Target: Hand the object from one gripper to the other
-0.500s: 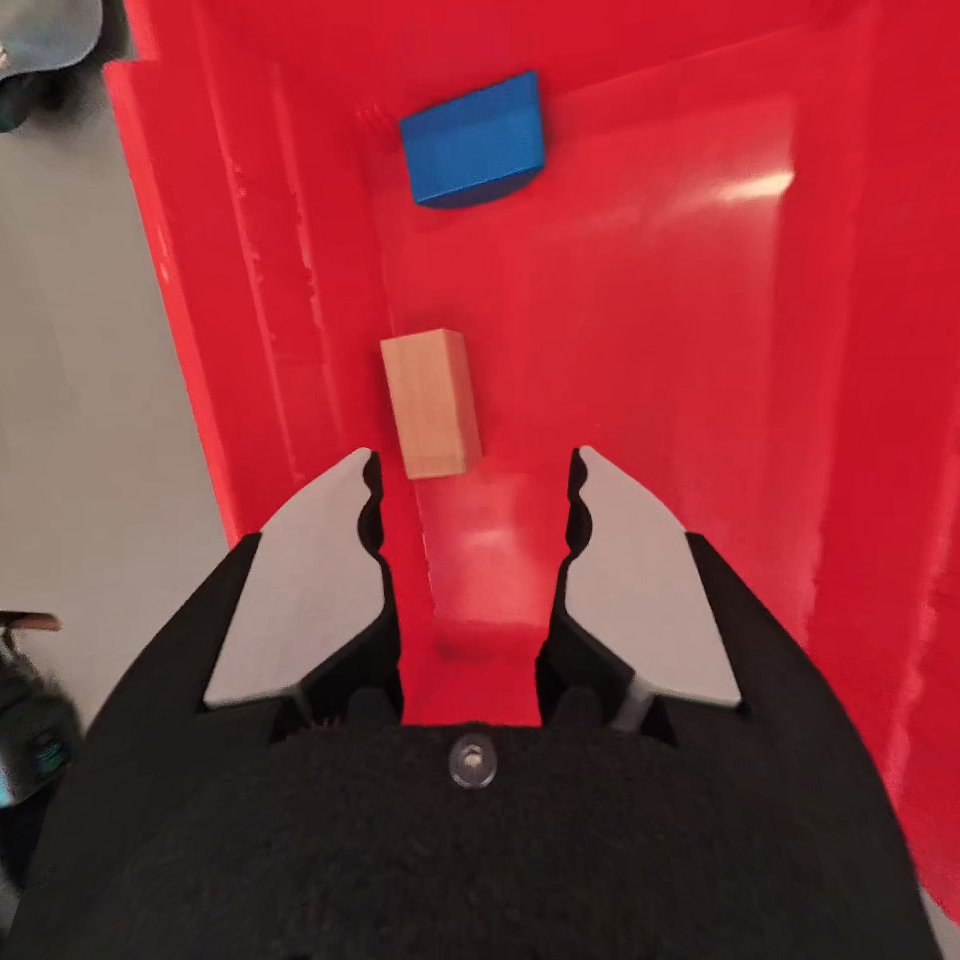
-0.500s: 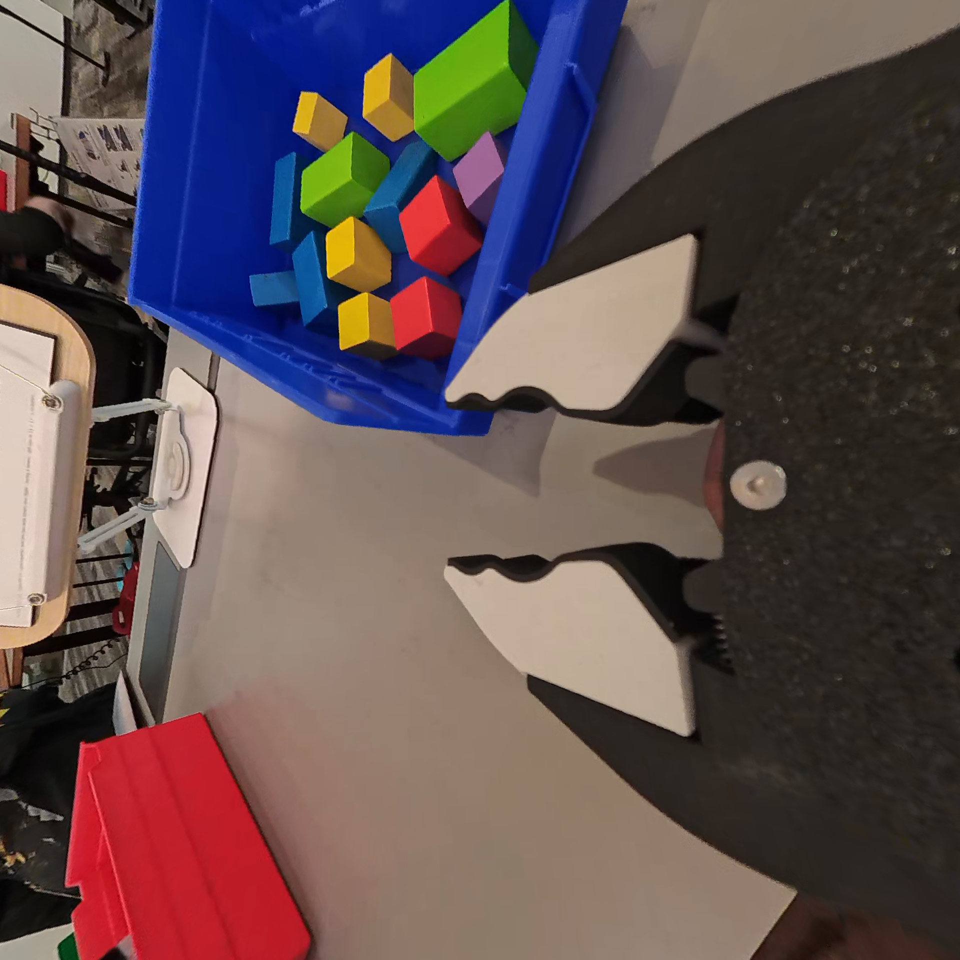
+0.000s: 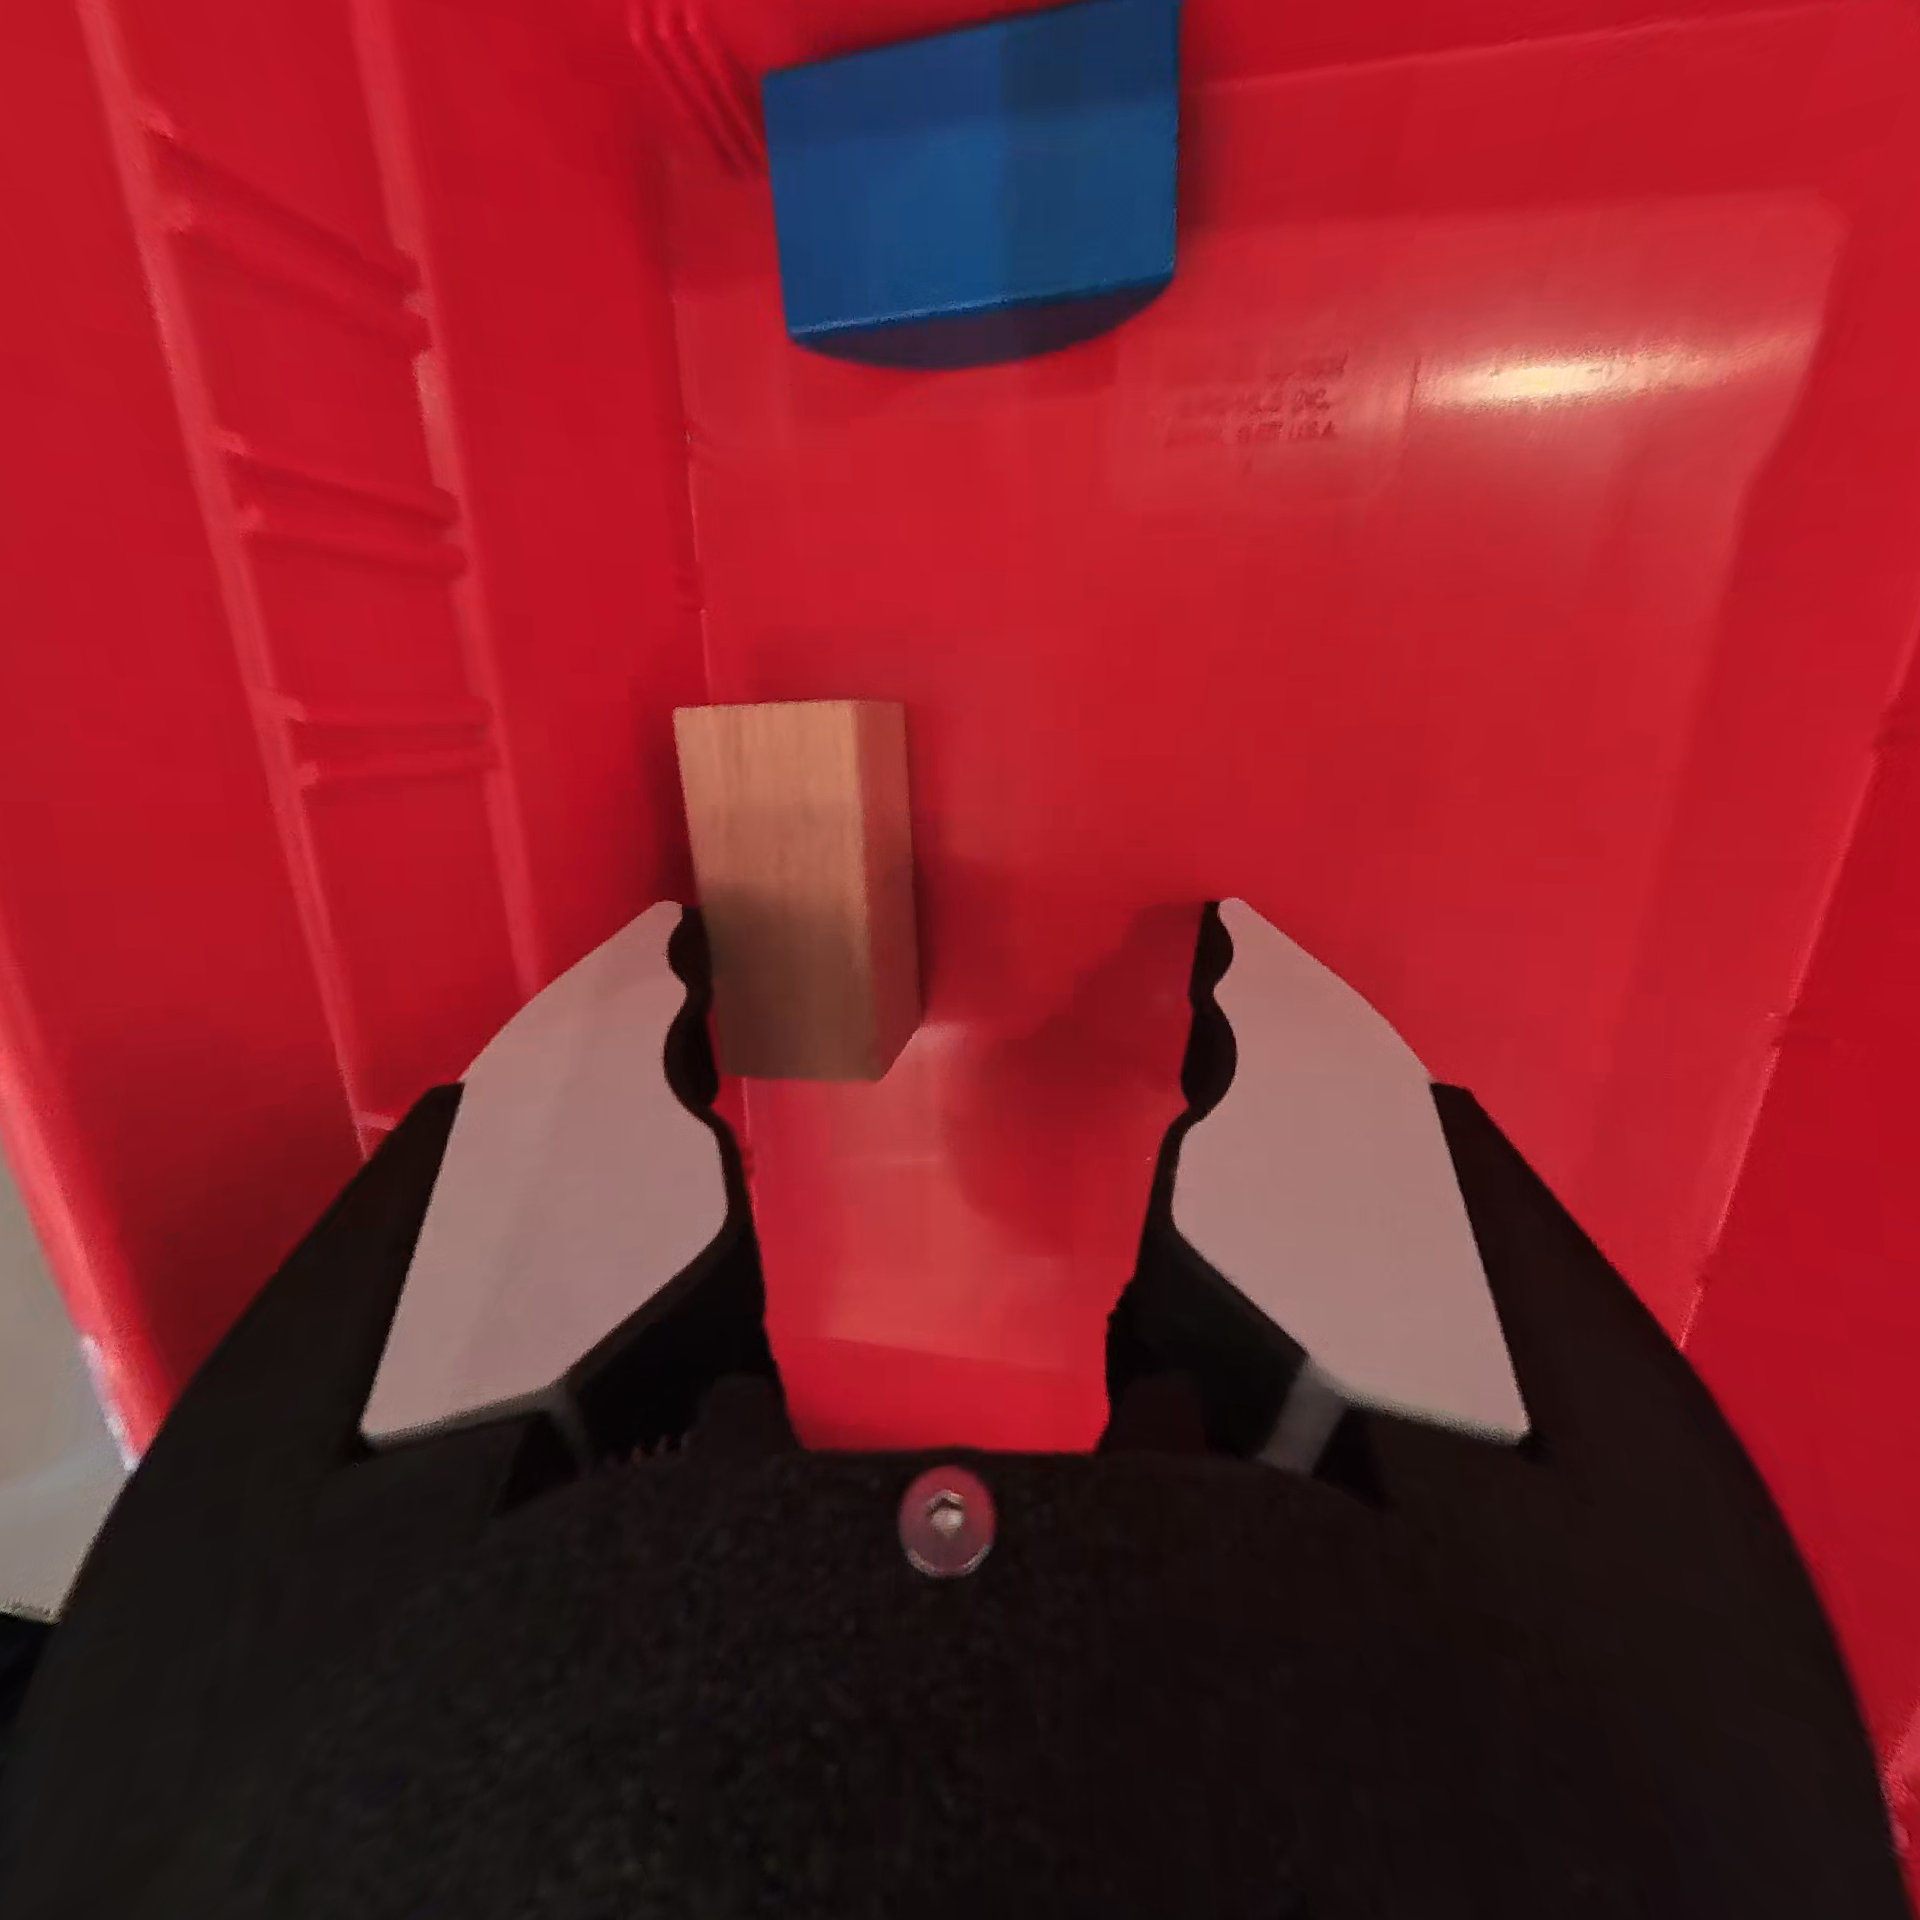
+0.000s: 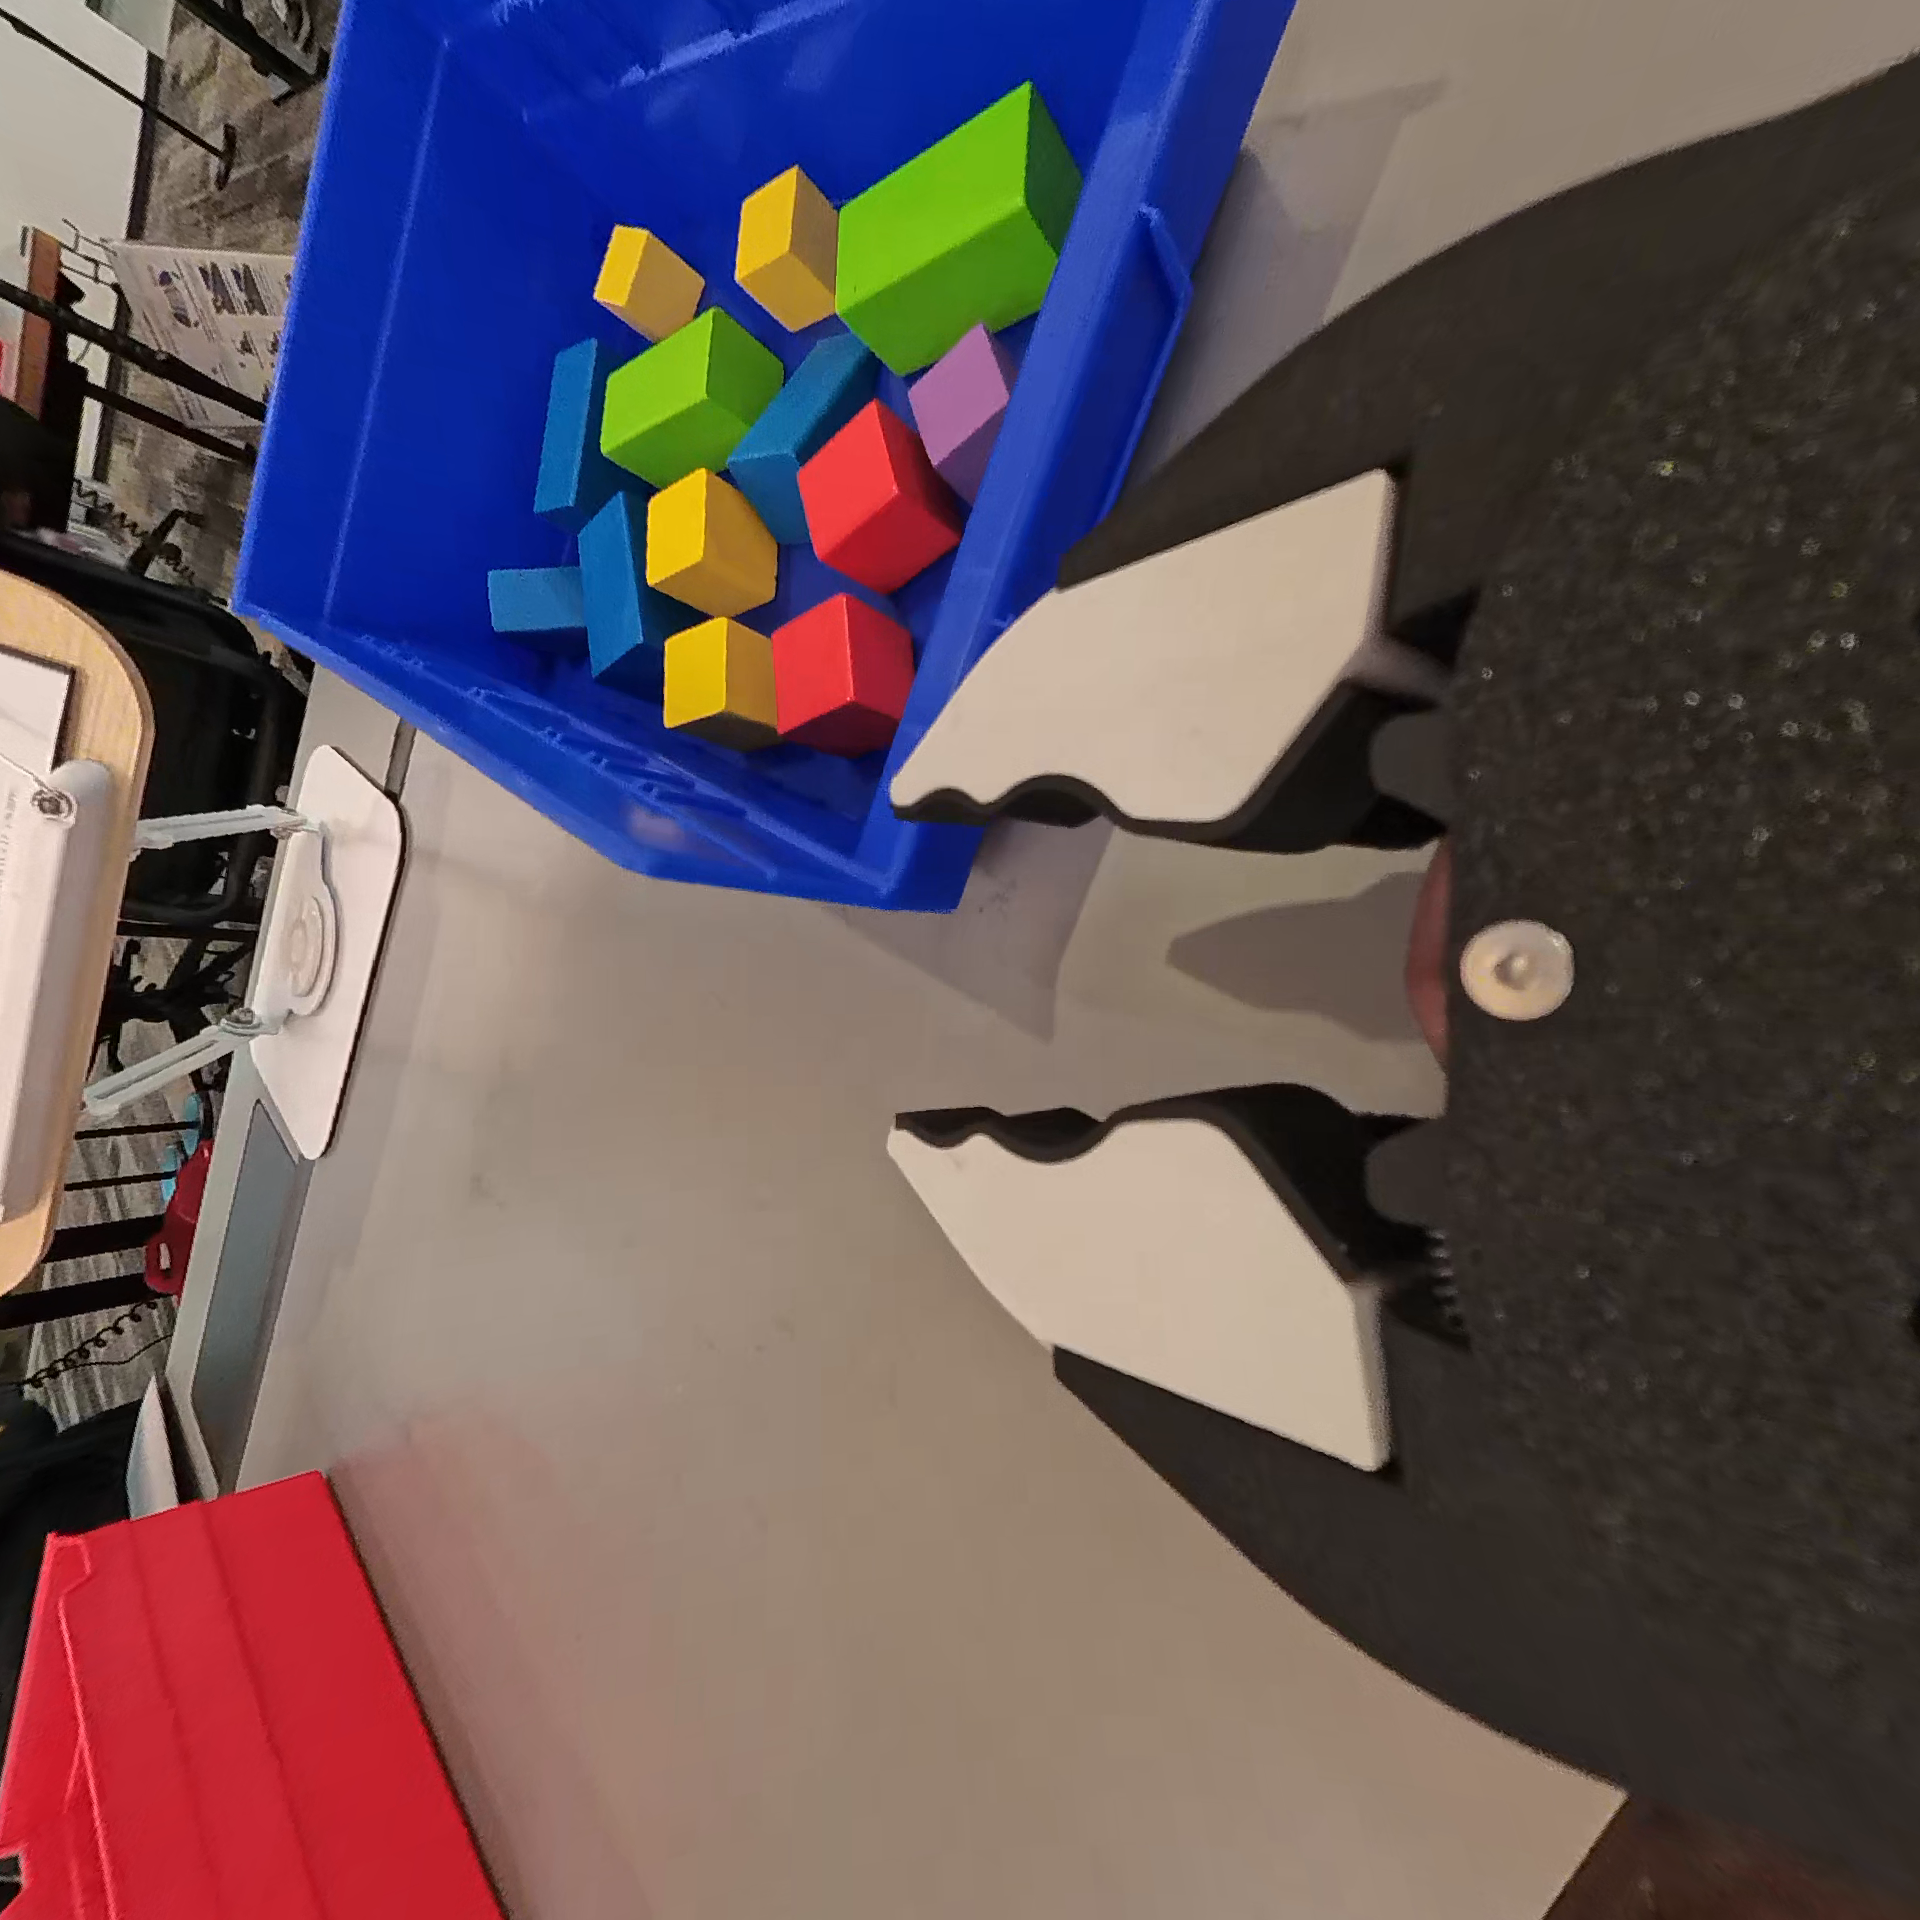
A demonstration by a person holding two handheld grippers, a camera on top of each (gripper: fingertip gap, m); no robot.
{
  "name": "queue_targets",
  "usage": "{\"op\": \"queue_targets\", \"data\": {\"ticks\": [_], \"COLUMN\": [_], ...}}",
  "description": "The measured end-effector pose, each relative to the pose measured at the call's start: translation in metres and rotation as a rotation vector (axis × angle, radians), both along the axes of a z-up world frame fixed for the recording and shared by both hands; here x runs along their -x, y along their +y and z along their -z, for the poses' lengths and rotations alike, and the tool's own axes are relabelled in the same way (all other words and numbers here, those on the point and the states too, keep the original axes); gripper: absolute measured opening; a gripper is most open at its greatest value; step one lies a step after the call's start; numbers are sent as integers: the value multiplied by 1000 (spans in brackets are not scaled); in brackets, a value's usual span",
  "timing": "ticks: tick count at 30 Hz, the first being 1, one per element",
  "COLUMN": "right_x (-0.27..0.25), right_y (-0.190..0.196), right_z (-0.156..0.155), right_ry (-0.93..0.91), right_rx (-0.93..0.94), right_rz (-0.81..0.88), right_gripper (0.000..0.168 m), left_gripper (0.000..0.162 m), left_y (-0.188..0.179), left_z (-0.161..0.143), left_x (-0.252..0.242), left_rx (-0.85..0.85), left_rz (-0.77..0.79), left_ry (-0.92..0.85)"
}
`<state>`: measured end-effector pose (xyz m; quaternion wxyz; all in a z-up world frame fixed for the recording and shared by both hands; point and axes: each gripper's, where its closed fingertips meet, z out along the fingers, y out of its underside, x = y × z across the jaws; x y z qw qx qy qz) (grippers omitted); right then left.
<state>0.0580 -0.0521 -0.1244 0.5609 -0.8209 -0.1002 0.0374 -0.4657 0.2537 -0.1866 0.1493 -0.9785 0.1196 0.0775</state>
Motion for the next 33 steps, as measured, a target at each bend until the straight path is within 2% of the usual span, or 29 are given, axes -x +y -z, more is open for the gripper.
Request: {"op": "queue_targets", "data": {"ticks": [2,5,8,9,11,13,14,17,19,22,26,30,33], "right_x": [2,5,7,9,11,14,15,17,18,23,54,116,171], "right_y": [0,0,0,0,0,-1,-1,-1,-1,0,13,30,35], "right_z": [0,1,4,5,7,9,10,11,11,7,-16,-68,-102], "right_ry": [-9,-23,-41,-48,-65,-85,-97,-128,-136,-115,53,201,260], "right_rx": [1,5,13,17,26,31,33,34,30,11,-41,-117,-80], "right_rz": [-4,-15,-20,-23,-34,-43,-45,-50,-53,-70,-202,-516,-810], "right_gripper": [52,51,51,51,51,51,51,51,51,50,48,53,55], "left_gripper": [81,57,39,38,48,46,36,34,34,34,34,34,34], "left_y": [0,0,-6,-10,-12,-9,-9,-9,-9,-26,-74,-141,-195], "left_z": [-1,-5,-5,-1,4,5,5,2,-10,-44,-109,-158,-172], "left_x": [3,3,-10,-13,-12,-10,-10,-18,-29,-64,-115,-168,-207], "left_rx": [-17,-56,-48,-24,-4,-12,-15,-13,-61,-119,-174,-198,-186], "left_rz": [6,18,49,48,27,11,24,69,110,245,493,839,1126], "left_ry": [-3,-30,-143,-172,-194,-210,-204,-224,-287,-507,-835,-968,-932]}}
